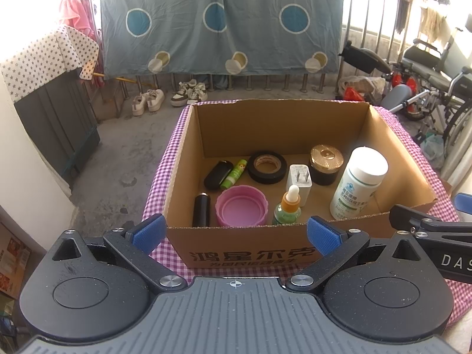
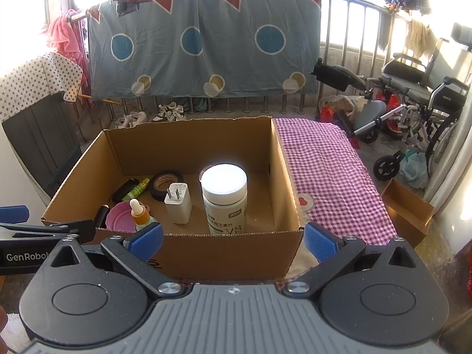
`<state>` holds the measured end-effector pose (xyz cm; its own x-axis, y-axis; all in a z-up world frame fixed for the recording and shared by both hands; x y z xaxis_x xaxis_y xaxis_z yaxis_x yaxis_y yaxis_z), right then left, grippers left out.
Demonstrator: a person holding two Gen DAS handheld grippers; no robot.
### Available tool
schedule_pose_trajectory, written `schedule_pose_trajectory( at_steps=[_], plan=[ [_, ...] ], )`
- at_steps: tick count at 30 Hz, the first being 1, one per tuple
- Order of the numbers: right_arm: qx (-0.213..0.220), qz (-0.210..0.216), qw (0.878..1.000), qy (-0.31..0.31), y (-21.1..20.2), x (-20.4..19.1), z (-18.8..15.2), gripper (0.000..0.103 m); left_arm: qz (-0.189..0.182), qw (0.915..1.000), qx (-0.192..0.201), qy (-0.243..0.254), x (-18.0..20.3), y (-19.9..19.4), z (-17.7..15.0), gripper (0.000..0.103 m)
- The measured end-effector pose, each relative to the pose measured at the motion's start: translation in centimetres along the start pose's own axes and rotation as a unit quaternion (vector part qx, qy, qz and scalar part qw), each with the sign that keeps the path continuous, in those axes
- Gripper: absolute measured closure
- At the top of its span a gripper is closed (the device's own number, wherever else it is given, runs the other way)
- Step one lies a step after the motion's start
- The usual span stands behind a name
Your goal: Organize rigid objects
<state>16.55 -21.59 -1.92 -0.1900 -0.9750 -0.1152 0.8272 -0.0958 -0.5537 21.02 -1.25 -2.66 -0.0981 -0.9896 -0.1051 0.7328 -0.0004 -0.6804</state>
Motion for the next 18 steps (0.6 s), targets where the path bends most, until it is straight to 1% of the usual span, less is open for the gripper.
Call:
schedule_pose_trajectory(
  at_steps=[5,9,12,15,18],
  plan=[
    [0.004,0.004,1.000,-0.002,-0.3,-0.2,-0.1,0.000,-0.004,1.0000,0.005,-0.002,-0.2,-0.1,0.1,0.001],
    [0.020,0.009,1.000,-0.009,-0.8,-0.3,0.8,0.000,-0.013,0.9998,0.013,-0.006,-0.4,-0.4,0.5,0.001],
    [0.041,0.020,0.999,-0.007,-1.3,0.1,2.3,0.000,-0.012,0.9998,0.015,-0.010,-0.8,-0.4,0.8,0.001],
    [0.055,0.050,0.997,-0.006,-1.2,0.1,3.9,0.000,-0.011,0.9997,0.015,-0.017,-1.5,-0.1,1.1,0.000],
    [0.054,0.089,0.995,-0.013,-0.4,-0.3,5.3,0.000,-0.010,0.9996,0.012,-0.023,-2.0,0.4,1.2,0.000]
  ],
)
Point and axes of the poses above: each gripper's, at about its wrist camera, not at the fingertips, and y roughly the way its jaws point, x to its right, z to its top, the point moved 10 cm from there along y, roughly the way its jaws point, and after that the axes turned 7 degrees about z, right-handed, at the moved point
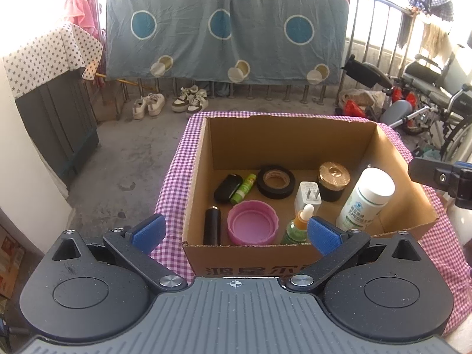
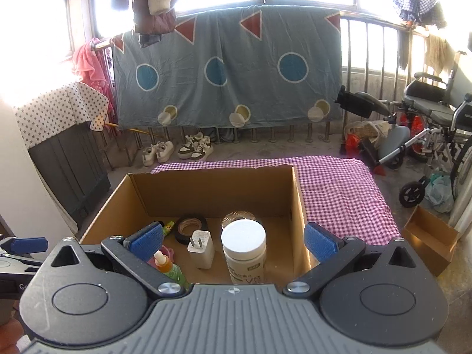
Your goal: Organize rigid objects
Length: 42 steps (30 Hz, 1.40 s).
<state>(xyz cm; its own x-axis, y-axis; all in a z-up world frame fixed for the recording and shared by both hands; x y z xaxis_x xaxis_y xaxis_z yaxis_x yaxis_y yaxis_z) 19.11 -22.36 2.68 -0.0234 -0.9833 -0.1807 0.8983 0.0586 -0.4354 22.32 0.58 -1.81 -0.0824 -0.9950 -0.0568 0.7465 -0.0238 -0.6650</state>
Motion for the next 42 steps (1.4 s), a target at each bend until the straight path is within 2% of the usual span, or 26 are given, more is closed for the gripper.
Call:
schedule_pose_trajectory(
  at_steps=[2,6,9,15,22,28,30,35,42],
  plan=[
    [-0.017,0.016,0.999,-0.021,1.5,-0.6,0.4,0.002,0.001,1.0000,-0.001,-0.001,-0.2,0.2,0.1,0.000],
    [-0.076,0.036,0.996,-0.034,5.1,-1.1,-0.2,0.026,0.003,1.0000,0.003,0.000,-0.5,0.3,0.4,0.000],
    [-0.111,0.028,0.993,-0.041,7.5,-0.9,-1.1,0.036,0.005,1.0000,0.006,0.002,-0.9,0.5,0.5,0.000],
    [-0.133,-0.003,0.989,-0.064,9.6,0.2,-1.1,0.038,0.004,1.0000,0.004,0.000,-1.4,0.8,0.4,0.000],
    [-0.147,-0.017,0.986,-0.075,10.3,1.0,-0.7,0.038,-0.001,1.0000,-0.001,-0.001,-1.6,1.3,0.4,0.000],
    [-0.184,0.000,0.981,-0.057,11.3,1.9,-2.1,0.038,-0.003,1.0000,-0.002,-0.002,-1.8,1.4,0.4,0.000],
    [-0.188,0.006,0.981,-0.057,11.4,1.9,-2.4,0.049,-0.003,1.0000,-0.002,-0.002,-1.8,1.4,0.4,0.000],
    [-0.186,0.002,0.979,-0.078,11.0,2.1,-2.0,0.048,-0.002,1.0000,-0.003,-0.004,-2.0,1.3,0.4,0.000],
    [-0.208,-0.004,0.973,-0.095,11.1,2.5,-2.5,0.048,0.001,1.0000,0.000,-0.005,-2.1,0.8,0.4,0.000]
  ],
)
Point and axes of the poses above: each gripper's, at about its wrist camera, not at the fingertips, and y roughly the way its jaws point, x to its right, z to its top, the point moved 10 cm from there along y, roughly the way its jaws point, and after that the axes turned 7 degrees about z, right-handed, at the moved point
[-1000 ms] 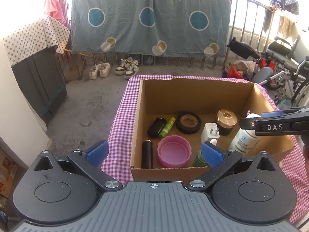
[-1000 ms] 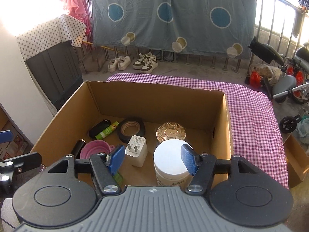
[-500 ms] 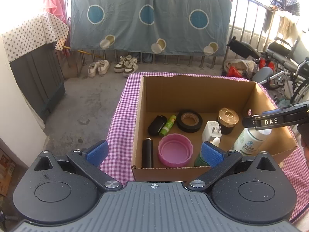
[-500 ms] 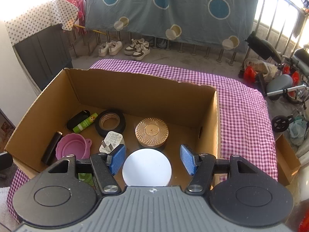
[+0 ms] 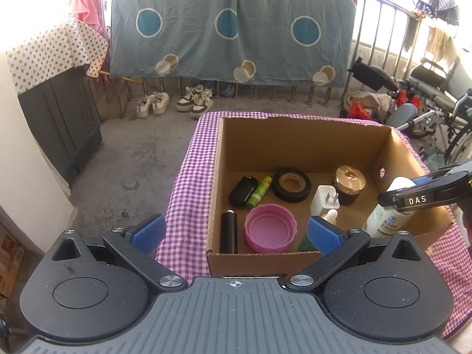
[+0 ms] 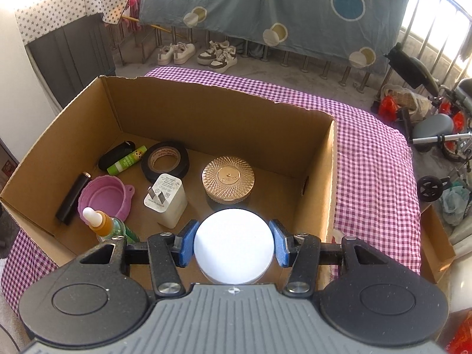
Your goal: Organize rigid objects
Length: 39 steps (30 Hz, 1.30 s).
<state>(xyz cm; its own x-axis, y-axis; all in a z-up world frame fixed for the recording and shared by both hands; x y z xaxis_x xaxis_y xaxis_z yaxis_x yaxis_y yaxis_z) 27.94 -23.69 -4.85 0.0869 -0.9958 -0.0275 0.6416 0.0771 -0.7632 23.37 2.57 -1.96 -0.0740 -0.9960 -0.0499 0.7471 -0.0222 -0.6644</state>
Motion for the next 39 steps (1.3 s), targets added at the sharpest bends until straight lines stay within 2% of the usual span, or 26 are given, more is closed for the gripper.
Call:
schedule_pose_trajectory(
  at_steps=[2,4,5,9,12,14,16,17,22,25,31,35,37,39],
  plan=[
    [0.002,-0.002,1.000,-0.002,-0.2,0.2,0.1,0.047,0.000,1.0000,0.000,0.001,0.0,0.0,0.0,0.000],
    [0.010,-0.003,1.000,-0.006,-0.7,0.1,0.4,0.033,0.000,1.0000,0.001,0.003,0.0,-0.1,0.1,0.000],
    [0.017,-0.006,1.000,-0.011,-1.0,0.0,0.7,0.030,0.000,1.0000,0.002,0.004,0.0,-0.1,0.1,0.000],
    [0.048,-0.009,0.998,-0.030,-2.8,-0.8,2.7,0.029,0.003,1.0000,0.005,0.003,-0.3,-0.2,0.2,0.000],
    [0.050,0.019,0.998,-0.026,-3.0,-2.1,4.5,0.030,0.005,1.0000,0.009,0.000,-0.6,-0.4,0.3,0.000],
    [0.028,0.048,0.998,-0.015,-2.0,-3.2,5.5,0.034,0.005,0.9999,0.010,-0.001,-0.8,-0.4,0.3,0.000],
    [-0.008,0.076,0.997,-0.004,-0.4,-4.4,6.1,0.045,0.008,0.9999,0.010,-0.003,-1.0,-0.5,0.3,0.000],
    [-0.026,0.084,0.996,0.005,0.6,-4.8,6.2,0.046,0.008,0.9999,0.010,-0.004,-1.2,-0.5,0.3,0.000],
    [-0.103,0.081,0.991,0.028,5.0,-5.6,6.6,0.055,0.011,0.9998,0.012,-0.012,-1.9,-0.5,0.3,0.000],
    [-0.139,0.069,0.987,0.039,7.0,-5.6,6.2,0.056,0.009,0.9997,0.013,-0.016,-2.3,-0.6,0.2,0.000],
    [-0.173,0.053,0.982,0.061,9.0,-5.2,5.6,0.056,0.004,0.9997,0.012,-0.023,-2.7,-0.5,0.1,0.000],
    [-0.186,0.042,0.980,0.054,10.0,-5.6,4.5,0.056,0.003,0.9996,0.012,-0.027,-3.1,-0.4,0.2,0.000],
    [-0.189,0.038,0.980,0.042,10.3,-5.6,4.3,0.067,0.003,0.9995,0.012,-0.030,-3.3,-0.4,0.2,0.000],
    [-0.191,0.039,0.980,0.030,10.5,-5.7,4.3,0.071,0.004,0.9994,0.012,-0.032,-3.5,-0.4,0.1,0.000]
  ],
)
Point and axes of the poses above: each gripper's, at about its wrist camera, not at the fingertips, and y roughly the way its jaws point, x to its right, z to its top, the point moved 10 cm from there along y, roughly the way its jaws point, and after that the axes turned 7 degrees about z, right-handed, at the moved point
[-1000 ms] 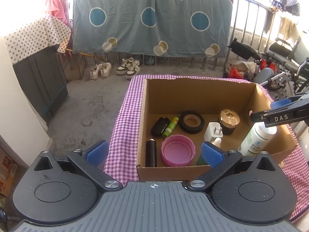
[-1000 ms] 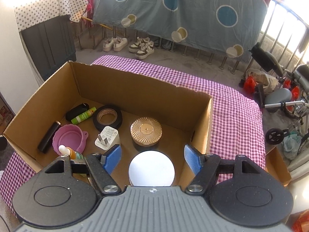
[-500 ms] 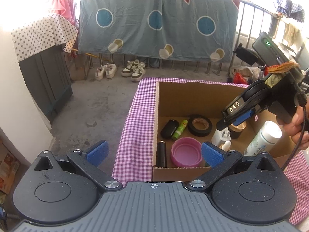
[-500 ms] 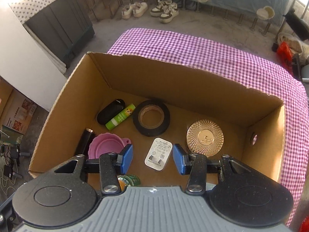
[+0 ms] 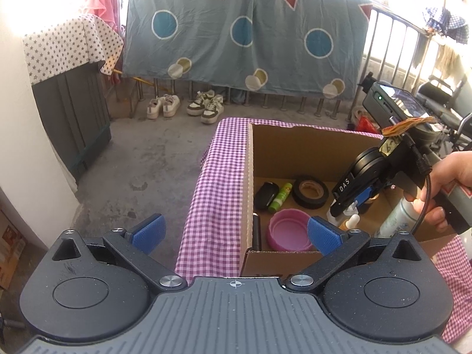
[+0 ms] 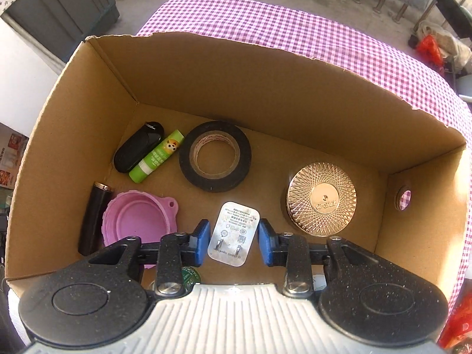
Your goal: Organize rigid objects
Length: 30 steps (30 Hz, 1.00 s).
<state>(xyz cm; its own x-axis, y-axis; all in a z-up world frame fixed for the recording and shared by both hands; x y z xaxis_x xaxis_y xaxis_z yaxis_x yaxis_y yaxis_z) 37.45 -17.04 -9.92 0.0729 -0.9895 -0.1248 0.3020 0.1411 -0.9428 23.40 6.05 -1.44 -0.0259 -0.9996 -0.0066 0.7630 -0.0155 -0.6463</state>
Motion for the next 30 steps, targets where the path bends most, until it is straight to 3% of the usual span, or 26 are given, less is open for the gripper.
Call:
schedule_pose_trajectory(
  at_steps=[6,10,12,15,21,24,30],
  plan=[
    [-0.014,-0.033,0.998,-0.052,-0.3,0.4,-0.6,0.074,0.001,1.0000,-0.001,-0.005,-0.4,0.1,0.0,0.000],
    [-0.024,-0.035,0.998,-0.053,0.0,0.7,-1.1,0.074,0.000,1.0000,-0.001,-0.007,-0.3,0.1,0.0,0.000],
    [-0.020,-0.032,0.998,-0.044,-0.3,0.9,-1.1,0.072,0.000,1.0000,-0.002,-0.006,-0.3,0.1,0.0,0.000],
    [0.008,-0.041,0.998,-0.052,-2.2,0.7,-1.1,0.060,0.001,1.0000,0.000,-0.004,-0.3,-0.1,-0.1,0.000],
    [0.070,0.028,0.994,-0.073,-7.3,-2.2,-2.2,0.059,0.005,1.0000,0.003,-0.006,-0.6,-0.2,0.1,0.000],
    [0.068,0.064,0.992,-0.084,-8.0,-4.0,-3.3,0.059,0.008,0.9999,0.003,-0.006,-0.7,-0.3,0.0,0.000],
    [0.058,0.065,0.991,-0.105,-6.7,-5.6,-3.9,0.060,0.013,0.9999,0.002,-0.007,-0.8,-0.6,0.0,0.000]
  ],
)
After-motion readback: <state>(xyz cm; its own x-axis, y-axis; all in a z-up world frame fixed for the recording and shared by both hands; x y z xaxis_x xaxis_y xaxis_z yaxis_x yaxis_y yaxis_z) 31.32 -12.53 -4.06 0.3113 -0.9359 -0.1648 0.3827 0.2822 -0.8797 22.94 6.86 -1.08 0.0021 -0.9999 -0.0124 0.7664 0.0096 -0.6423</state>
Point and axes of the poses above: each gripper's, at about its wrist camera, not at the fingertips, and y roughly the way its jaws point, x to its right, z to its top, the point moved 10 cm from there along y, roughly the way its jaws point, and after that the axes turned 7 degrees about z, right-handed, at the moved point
